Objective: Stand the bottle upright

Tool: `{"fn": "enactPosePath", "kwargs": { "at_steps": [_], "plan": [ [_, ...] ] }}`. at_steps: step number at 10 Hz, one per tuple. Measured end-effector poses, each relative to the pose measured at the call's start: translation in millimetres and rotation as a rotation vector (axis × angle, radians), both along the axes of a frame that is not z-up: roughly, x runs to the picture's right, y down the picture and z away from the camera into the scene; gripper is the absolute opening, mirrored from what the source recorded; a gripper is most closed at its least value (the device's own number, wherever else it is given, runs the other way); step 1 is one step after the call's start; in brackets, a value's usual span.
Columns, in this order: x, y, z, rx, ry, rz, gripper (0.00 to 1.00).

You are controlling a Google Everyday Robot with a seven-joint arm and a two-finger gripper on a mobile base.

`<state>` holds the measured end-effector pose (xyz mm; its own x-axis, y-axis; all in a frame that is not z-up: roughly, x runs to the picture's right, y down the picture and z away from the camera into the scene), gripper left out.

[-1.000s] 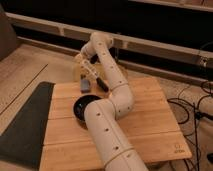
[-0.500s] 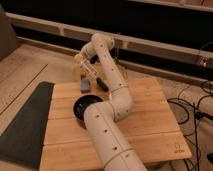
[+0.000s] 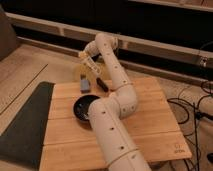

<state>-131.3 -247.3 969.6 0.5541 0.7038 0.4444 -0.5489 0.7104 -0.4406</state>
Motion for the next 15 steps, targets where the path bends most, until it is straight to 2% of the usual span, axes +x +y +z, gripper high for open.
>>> {"fn": "enactPosePath", "kwargs": {
  "at_steps": [2,4,7,9,12,13,14,15],
  "plan": [
    [-12,-12,-8.2,0.03,-0.035,0.021,0.0],
    [-34,-23,-22.5,0.067,-0.099,0.03,0.0],
    [-67,-36,-48.4,0.119,-0.224,0.048,0.0],
    [-87,-37,-63.4,0.14,-0.301,0.041,0.0],
    [-103,-31,-78.7,0.133,-0.392,0.042,0.0],
    [-111,-24,-85.5,0.122,-0.446,0.037,0.0],
    [-116,-19,-89.7,0.117,-0.477,0.031,0.0],
    [-130,-5,-100.1,0.101,-0.553,0.004,0.0]
  ]
}}
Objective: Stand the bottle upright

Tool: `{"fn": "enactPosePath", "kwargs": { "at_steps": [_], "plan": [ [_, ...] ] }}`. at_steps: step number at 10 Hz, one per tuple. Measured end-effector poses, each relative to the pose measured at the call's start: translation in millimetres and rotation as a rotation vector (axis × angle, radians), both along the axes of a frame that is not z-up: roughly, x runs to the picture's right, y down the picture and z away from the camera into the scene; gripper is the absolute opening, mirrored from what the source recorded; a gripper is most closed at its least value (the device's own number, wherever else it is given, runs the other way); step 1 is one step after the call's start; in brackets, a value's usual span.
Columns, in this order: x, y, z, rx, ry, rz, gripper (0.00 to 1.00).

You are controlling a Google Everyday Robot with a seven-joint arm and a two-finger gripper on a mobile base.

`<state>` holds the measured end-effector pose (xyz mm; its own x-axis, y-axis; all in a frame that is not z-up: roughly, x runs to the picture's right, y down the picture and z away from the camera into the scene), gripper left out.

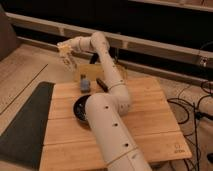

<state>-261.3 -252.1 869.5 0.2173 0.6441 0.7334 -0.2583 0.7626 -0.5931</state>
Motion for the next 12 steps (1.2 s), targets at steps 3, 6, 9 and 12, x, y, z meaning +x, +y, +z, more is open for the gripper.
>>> {"fn": "enactPosePath", "kwargs": {
  "at_steps": [3,6,9,12],
  "plan": [
    [-13,34,-18.9,0.017,-0.112,-0.108,0.0],
    [-14,34,-21.1,0.02,-0.118,-0.112,0.0],
    [-3,26,-28.3,0.057,-0.218,-0.026,0.0],
    [27,33,-14.5,0.074,-0.337,0.111,0.0]
  ]
}}
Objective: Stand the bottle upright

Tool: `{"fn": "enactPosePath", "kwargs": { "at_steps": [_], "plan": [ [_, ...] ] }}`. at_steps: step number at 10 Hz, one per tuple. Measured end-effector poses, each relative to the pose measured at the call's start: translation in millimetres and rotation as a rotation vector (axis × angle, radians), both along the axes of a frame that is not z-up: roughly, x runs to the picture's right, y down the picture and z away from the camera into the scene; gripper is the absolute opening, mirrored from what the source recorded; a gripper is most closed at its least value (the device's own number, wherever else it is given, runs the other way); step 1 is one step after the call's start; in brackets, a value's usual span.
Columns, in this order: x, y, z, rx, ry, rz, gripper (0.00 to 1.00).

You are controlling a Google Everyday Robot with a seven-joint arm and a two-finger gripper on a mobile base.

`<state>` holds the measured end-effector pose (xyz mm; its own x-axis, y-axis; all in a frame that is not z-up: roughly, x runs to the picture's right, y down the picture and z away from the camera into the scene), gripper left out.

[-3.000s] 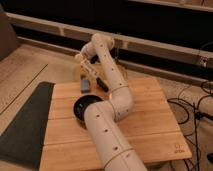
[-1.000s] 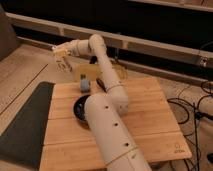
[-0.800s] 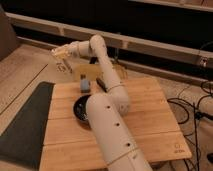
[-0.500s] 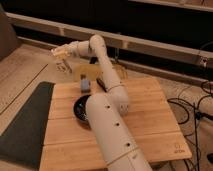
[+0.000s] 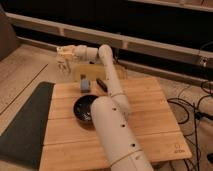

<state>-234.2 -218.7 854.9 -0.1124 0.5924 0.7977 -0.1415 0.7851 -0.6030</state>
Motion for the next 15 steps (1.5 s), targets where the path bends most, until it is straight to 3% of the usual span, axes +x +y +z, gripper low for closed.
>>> {"fn": "enactPosePath", "kwargs": {
  "at_steps": [2,4,6,8,11,15],
  "plan": [
    [9,21,22.6,-0.041,-0.01,0.013,0.0],
    [10,44,46.4,-0.117,0.02,-0.018,0.0],
    [11,61,59.4,-0.177,0.062,-0.064,0.0],
    [17,66,61.4,-0.21,0.105,-0.1,0.0],
    [28,64,47.9,-0.221,0.145,-0.136,0.0],
    [28,63,14.8,-0.176,0.081,-0.136,0.0]
  ]
}}
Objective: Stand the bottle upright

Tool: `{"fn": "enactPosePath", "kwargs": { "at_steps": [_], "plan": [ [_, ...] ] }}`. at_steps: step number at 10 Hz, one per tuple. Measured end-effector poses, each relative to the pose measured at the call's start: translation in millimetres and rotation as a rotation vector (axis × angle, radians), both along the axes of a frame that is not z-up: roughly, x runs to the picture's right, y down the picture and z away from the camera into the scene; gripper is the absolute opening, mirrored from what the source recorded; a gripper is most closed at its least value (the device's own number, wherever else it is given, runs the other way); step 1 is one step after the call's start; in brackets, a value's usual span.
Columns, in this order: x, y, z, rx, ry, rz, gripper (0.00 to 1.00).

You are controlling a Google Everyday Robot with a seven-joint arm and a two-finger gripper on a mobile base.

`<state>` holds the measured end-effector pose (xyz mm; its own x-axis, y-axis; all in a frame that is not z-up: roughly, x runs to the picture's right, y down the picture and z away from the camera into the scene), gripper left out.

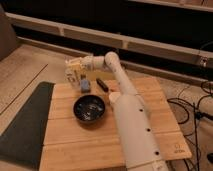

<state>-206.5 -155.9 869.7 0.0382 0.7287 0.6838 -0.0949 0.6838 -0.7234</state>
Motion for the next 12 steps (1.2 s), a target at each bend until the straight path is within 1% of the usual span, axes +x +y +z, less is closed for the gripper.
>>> {"fn": "enactPosePath", "kwargs": {
  "at_steps": [1,2,4,5,6,7,8,10,11,12],
  "plan": [
    [-1,1,-6.3,0.018,-0.03,0.012,0.0],
    [-3,4,-9.7,0.027,-0.054,0.017,0.0],
    [-5,15,-13.9,0.031,-0.113,0.014,0.0],
    [-7,25,-12.5,0.02,-0.148,0.001,0.0],
    [-11,33,-10.9,0.008,-0.169,-0.013,0.0],
    [-17,44,-6.0,-0.02,-0.188,-0.037,0.0],
    [-19,52,-1.1,-0.043,-0.193,-0.056,0.01],
    [-17,59,6.5,-0.073,-0.188,-0.083,0.15],
    [-18,61,9.2,-0.084,-0.182,-0.1,0.27],
    [-17,61,10.6,-0.088,-0.176,-0.108,0.35]
  ]
}}
